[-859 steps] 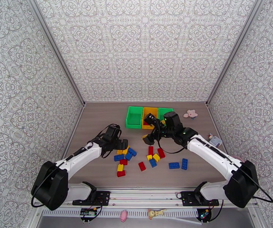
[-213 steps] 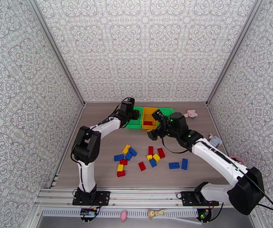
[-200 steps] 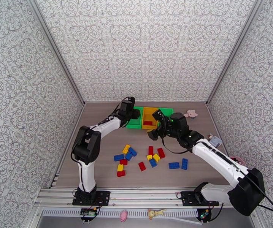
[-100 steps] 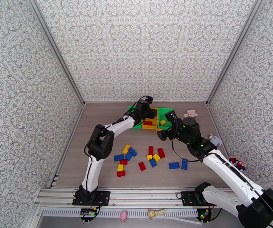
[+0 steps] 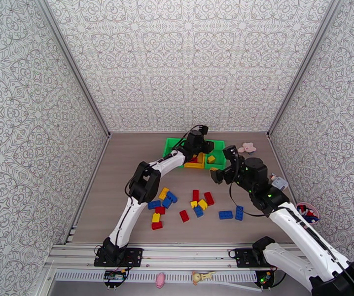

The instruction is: Sort the legos into containers by color

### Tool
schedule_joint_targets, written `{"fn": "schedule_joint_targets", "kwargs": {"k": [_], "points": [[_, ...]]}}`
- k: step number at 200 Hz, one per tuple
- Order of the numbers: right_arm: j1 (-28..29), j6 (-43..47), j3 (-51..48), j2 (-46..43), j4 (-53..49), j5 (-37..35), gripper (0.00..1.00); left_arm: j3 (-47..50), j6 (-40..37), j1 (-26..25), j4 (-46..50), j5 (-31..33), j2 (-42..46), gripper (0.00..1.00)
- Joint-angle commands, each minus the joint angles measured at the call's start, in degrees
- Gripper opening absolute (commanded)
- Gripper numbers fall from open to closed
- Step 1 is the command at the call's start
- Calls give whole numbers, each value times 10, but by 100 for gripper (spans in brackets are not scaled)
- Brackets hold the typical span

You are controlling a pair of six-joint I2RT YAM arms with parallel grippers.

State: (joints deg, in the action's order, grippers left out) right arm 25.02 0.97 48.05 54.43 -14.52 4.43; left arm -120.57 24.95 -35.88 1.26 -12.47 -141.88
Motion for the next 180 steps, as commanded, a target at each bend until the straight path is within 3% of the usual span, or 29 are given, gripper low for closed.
{"fn": "schedule_joint_targets", "kwargs": {"k": [1, 37, 54, 91, 119, 148, 180], "points": [[-5, -12, -12, -15, -13, -12, 100, -25, 0, -1, 8, -14, -7, 49], [-6, -31, -13, -16, -10, -13, 100, 8, -29, -2, 10, -12, 45, 59], [-6, -59, -13, -14, -9, -33, 100, 78, -47, -3, -7, -14, 92, 67], [-8, -153, -33, -30, -39, -147, 99, 250, -89, 3, -61, -39, 234, 89], [-9, -221, -64, -59, -102, -190, 98, 382, -150, 5, -92, -51, 338, 99], [-10, -293, -102, -83, -182, -199, 97, 493, -202, 3, -96, -79, 432, 100], [-13, -384, -145, -86, -256, -188, 96, 554, -272, -6, -43, -159, 511, 100]]}}
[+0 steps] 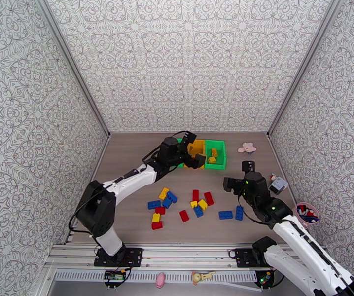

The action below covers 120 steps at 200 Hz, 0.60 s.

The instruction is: Sort the legos into containers by color

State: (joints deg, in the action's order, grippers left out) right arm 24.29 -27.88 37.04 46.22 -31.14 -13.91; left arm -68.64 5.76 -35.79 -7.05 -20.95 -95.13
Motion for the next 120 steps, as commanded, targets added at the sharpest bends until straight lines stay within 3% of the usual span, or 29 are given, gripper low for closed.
{"fn": "schedule_joint_targets", "kwargs": {"k": [1, 51, 77, 120], "points": [[-6, -96, -36, -3, -90, -2, 96, 36, -83, -8, 44, -78, 45, 100], [-19, -234, -93, 30, -100, 48, 90, 33, -155, -25, 176, -195, 86, 100], [-32, -231, -101, 68, -72, 69, 88, 36, -160, -32, 188, -223, 87, 100], [-40, -214, -90, 137, -55, 71, 74, 38, -162, -49, 193, -222, 90, 100]]}}
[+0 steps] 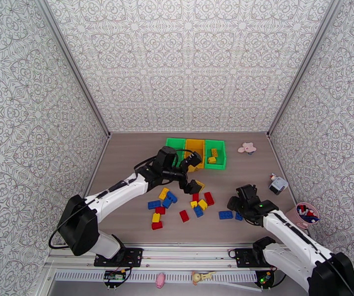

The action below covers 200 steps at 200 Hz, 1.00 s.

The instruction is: Sort the legos into containers by color

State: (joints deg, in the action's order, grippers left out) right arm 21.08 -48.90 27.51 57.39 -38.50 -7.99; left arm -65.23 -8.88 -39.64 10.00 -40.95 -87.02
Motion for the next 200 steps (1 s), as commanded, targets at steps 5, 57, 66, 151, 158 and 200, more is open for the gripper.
{"fn": "schedule_joint_targets", "kwargs": {"k": [5, 57, 66, 151, 158, 200], "points": [[-9, -4, 6, 31, 22, 15, 72, 4, -16, -12, 22, -21, 10, 100], [-17, 10, 1, 50, 40, 23, 53, 6, -22, -17, 24, -8, 16, 100], [-17, 13, 0, 53, 42, 23, 50, 7, -23, -18, 25, -6, 17, 100], [-19, 32, 1, 77, 53, 19, 35, 20, -30, -18, 14, 4, 29, 100], [-19, 33, 2, 77, 53, 19, 33, 24, -29, -17, 9, 6, 30, 100], [-19, 77, 30, 56, 49, 21, 30, 36, -27, -12, 6, 34, 51, 100]]}}
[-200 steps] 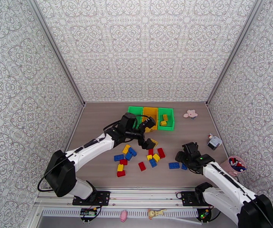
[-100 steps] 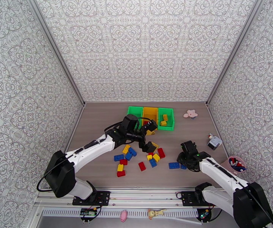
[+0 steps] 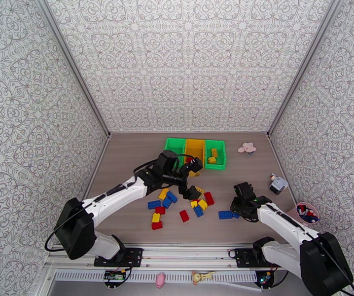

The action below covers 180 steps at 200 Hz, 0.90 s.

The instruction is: Sort the legos into containers by color

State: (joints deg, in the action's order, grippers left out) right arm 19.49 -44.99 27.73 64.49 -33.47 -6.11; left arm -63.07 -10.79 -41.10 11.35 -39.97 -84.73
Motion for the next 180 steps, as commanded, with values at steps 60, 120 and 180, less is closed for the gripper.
{"fn": "schedule_joint_targets", "kwargs": {"k": [60, 120, 180], "points": [[9, 143, 157, 40, 18, 43, 23, 63, 33, 28, -15, 90, 101, 100], [84, 236, 352, 186, 61, 43, 22, 141, 57, 46, -21, 188, 205, 100], [139, 286, 522, 339, 149, 70, 22, 193, 76, 71, -15, 253, 285, 100]]}}
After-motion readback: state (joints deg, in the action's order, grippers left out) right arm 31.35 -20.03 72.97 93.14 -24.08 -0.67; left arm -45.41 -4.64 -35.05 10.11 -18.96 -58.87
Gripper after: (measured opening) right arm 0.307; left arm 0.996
